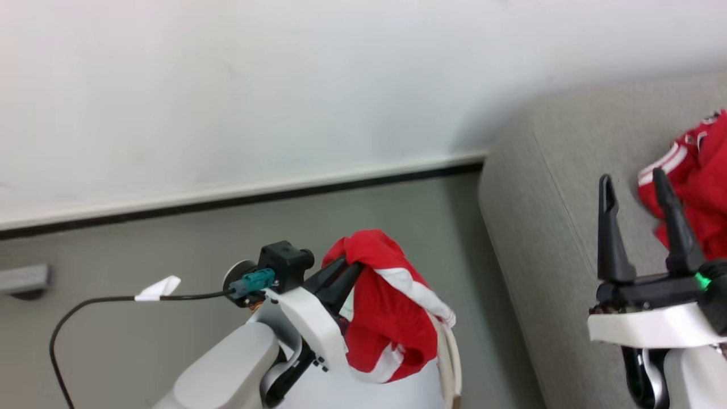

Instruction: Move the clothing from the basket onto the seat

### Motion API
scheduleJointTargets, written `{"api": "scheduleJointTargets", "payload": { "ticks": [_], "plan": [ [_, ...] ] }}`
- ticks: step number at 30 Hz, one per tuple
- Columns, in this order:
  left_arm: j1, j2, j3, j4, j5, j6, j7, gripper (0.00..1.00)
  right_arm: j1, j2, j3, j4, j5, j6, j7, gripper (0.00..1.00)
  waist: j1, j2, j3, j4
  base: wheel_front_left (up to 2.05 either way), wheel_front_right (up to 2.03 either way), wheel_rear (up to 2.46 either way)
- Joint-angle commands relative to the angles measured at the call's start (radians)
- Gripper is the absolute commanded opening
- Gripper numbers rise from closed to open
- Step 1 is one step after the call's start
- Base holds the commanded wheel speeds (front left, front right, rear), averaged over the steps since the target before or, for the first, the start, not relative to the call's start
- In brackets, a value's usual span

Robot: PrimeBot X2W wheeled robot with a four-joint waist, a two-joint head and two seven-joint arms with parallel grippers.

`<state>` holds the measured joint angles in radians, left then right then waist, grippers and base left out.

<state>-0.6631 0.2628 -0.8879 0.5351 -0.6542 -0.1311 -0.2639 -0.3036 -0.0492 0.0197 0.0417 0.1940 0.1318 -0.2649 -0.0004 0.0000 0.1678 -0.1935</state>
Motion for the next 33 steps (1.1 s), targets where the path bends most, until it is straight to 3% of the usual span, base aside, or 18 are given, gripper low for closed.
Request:
{"api": "scheduleJointTargets", "payload": {
  "ticks": [1, 12, 25, 33],
  "plan": [
    [0.017, -0.005, 0.013, -0.009, -0.017, 0.006, -0.001, 0.0, 0.025, -0.002, 0.002, 0.014, 0.011, -0.002, 0.001, 1.0, 0.0004, 0.0, -0.078, 0.064, 0.0, 0.0, 0.0],
    [0.012, 0.006, 0.111, -0.115, -0.045, 0.044, 0.0, 0.0, 0.113, -0.002, 0.051, 0.086, 0.053, -0.002, 0.001, 1.0, 0.0004, 0.0, -0.167, 0.154, 0.0, 0.0, 0.0],
    [0.035, 0.086, 0.171, -0.347, -0.075, 0.141, 0.058, 0.0, 0.161, -0.004, 0.174, 0.112, 0.073, -0.002, 0.001, 1.0, 0.0004, 0.0, -0.193, 0.186, 0.0, 0.0, 0.0],
    [0.059, 0.109, 0.177, -0.414, -0.082, 0.171, 0.076, 0.0, 0.153, -0.008, 0.225, 0.121, 0.074, -0.002, 0.001, 1.0, 0.0004, 0.0, -0.189, 0.195, 0.0, 0.0, 0.0]
  ]
}}
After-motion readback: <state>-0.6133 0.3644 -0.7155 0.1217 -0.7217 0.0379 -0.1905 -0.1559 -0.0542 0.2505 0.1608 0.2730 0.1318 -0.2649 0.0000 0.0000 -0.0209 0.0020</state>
